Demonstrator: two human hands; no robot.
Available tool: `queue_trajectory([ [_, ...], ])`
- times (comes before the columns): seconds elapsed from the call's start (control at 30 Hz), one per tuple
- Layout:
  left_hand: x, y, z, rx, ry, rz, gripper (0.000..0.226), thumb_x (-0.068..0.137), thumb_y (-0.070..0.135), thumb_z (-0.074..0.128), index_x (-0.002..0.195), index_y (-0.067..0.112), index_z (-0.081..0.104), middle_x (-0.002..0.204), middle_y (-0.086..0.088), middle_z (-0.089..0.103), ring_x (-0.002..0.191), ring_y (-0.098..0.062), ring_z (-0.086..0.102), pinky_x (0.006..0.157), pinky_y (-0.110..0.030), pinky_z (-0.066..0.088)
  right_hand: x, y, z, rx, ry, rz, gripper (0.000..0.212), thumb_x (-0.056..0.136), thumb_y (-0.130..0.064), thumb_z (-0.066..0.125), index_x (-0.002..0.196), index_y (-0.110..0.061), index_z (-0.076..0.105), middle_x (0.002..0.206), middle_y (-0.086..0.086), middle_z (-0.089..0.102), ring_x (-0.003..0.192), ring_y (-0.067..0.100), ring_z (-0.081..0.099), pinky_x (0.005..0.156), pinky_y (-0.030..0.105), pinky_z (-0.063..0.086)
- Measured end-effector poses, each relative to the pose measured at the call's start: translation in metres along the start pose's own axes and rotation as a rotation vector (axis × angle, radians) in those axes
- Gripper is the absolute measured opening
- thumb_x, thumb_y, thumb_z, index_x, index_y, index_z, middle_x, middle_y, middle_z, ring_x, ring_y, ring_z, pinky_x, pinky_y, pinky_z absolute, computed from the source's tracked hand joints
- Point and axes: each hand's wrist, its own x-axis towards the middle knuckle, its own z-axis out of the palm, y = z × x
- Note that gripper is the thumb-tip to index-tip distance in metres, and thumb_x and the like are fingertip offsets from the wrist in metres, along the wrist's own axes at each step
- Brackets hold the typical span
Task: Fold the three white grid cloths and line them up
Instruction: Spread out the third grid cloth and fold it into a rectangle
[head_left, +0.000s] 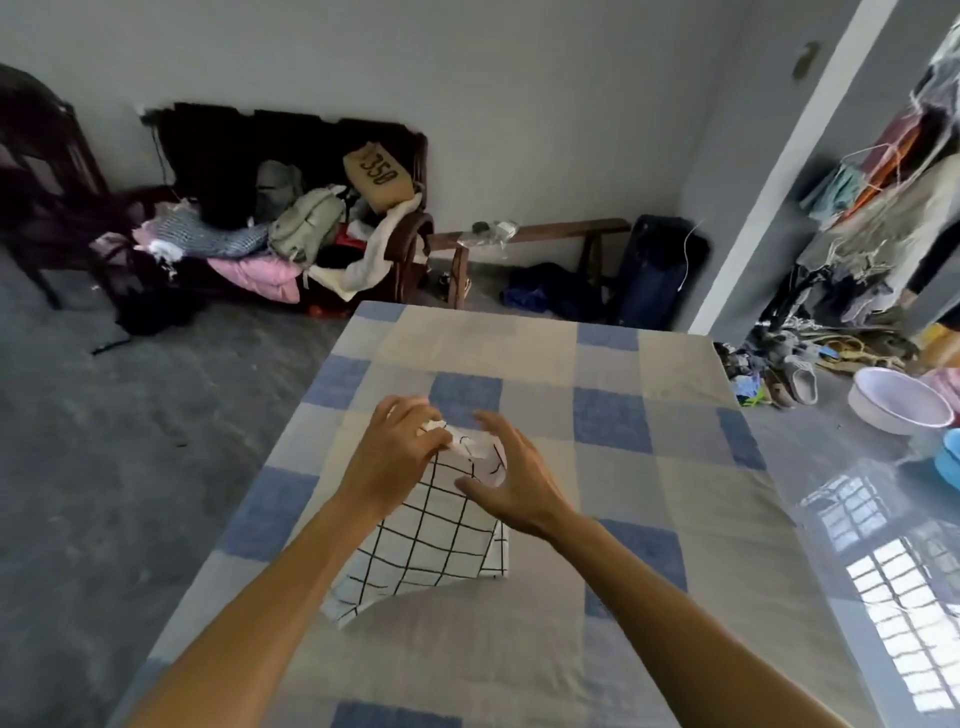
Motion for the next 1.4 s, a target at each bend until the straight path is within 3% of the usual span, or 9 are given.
queue_trajectory([
  [0.27, 0.045, 0.038, -0.027, 0.074, 0.098, 0.119, 0.012, 0.082, 0.008, 0.061, 0.092, 0.009, 0.067, 0.1, -0.016, 0.062, 0.102, -0.031, 0.054, 0.093, -0.039, 0.041, 0.013, -0.005, -0.084, -0.076, -0.175, -0.09, 0.028, 0.076, -0.051, 0.071, 0.096, -0.033, 0.063, 0.115, -0.009, 0.054, 0.108, 0.011, 0.046, 0.097, 0.04, 0.041],
  [0.4, 0.06, 0.042, -0.04, 0.132, 0.171, 0.151, 0.016, 0.089, 0.011, 0.053, 0.088, 0.007, 0.069, 0.097, -0.015, 0.064, 0.098, -0.032, 0.057, 0.091, -0.036, 0.04, 0.008, -0.006, -0.098, -0.304, -0.265, -0.157, 0.052, 0.073, -0.069, 0.061, 0.09, -0.02, 0.065, 0.11, 0.001, 0.053, 0.1, 0.018, 0.044, 0.09, 0.039, 0.038],
  [0.47, 0.067, 0.039, -0.044, 0.164, 0.179, 0.157, 0.017, 0.087, 0.012, 0.052, 0.087, 0.006, 0.067, 0.097, -0.016, 0.064, 0.099, -0.031, 0.057, 0.092, -0.037, 0.039, 0.007, -0.008, -0.104, -0.538, -0.264, -0.223, 0.067, 0.075, -0.074, 0.055, 0.103, -0.015, 0.068, 0.13, 0.009, 0.049, 0.121, 0.025, 0.037, 0.104, 0.043, 0.028],
  [0.57, 0.072, 0.031, -0.049, 0.186, 0.159, 0.152, 0.015, 0.085, 0.013, 0.051, 0.091, 0.008, 0.064, 0.099, -0.016, 0.063, 0.1, -0.032, 0.057, 0.094, -0.039, 0.038, 0.009, -0.006, -0.116, -0.675, -0.187, -0.222, 0.073, 0.074, -0.077, 0.052, 0.12, -0.022, 0.066, 0.159, 0.003, 0.012, 0.145, 0.023, -0.002, 0.116, 0.048, -0.006],
  [0.67, 0.076, 0.021, -0.053, 0.21, 0.16, 0.134, 0.014, 0.085, 0.016, 0.053, 0.09, 0.01, 0.064, 0.099, -0.014, 0.063, 0.101, -0.03, 0.055, 0.097, -0.037, 0.036, 0.015, 0.002, -0.13, -0.785, -0.114, -0.206, 0.068, 0.075, -0.078, 0.049, 0.118, -0.028, 0.066, 0.161, 0.002, 0.002, 0.146, 0.025, -0.012, 0.113, 0.051, -0.014],
  [0.9, 0.097, 0.013, -0.044, 0.233, 0.128, 0.055, 0.019, 0.089, 0.026, 0.051, 0.091, 0.012, 0.063, 0.095, -0.008, 0.062, 0.096, -0.027, 0.057, 0.094, -0.041, 0.038, 0.018, 0.025, -0.175, -0.97, 0.096, -0.037, 0.044, 0.09, -0.058, 0.048, 0.122, -0.03, 0.061, 0.16, 0.01, 0.008, 0.146, 0.032, -0.006, 0.112, 0.058, -0.007],
  [1.13, 0.154, 0.026, -0.032, 0.208, 0.077, -0.07, 0.028, 0.09, 0.03, 0.045, 0.088, 0.011, 0.065, 0.085, -0.004, 0.064, 0.084, -0.025, 0.06, 0.086, -0.044, 0.044, 0.009, 0.054, -0.231, -0.95, 0.443, 0.198, 0.024, 0.093, -0.046, 0.053, 0.1, -0.028, 0.067, 0.158, 0.018, 0.005, 0.145, 0.038, -0.006, 0.112, 0.056, -0.007],
  [1.27, 0.192, 0.04, -0.023, 0.199, 0.078, -0.021, 0.003, 0.087, 0.015, 0.064, 0.087, 0.012, 0.064, 0.074, -0.004, 0.065, 0.071, -0.026, 0.063, 0.088, -0.05, 0.045, -0.001, 0.073, -0.265, -0.945, 0.581, 0.279, 0.01, 0.076, -0.032, 0.076, 0.083, -0.027, 0.07, 0.152, 0.019, 0.029, 0.144, 0.04, 0.015, 0.112, 0.059, 0.006],
  [1.4, 0.226, 0.052, -0.02, 0.164, 0.143, -0.045, 0.017, 0.077, 0.006, 0.074, 0.092, 0.009, 0.066, 0.079, -0.007, 0.069, 0.075, -0.026, 0.066, 0.09, -0.052, 0.045, -0.009, 0.083, -0.294, -0.909, 0.7, 0.326, 0.013, 0.069, -0.028, 0.083, 0.071, -0.024, 0.07, 0.138, 0.021, 0.049, 0.135, 0.041, 0.035, 0.108, 0.062, 0.017],
])
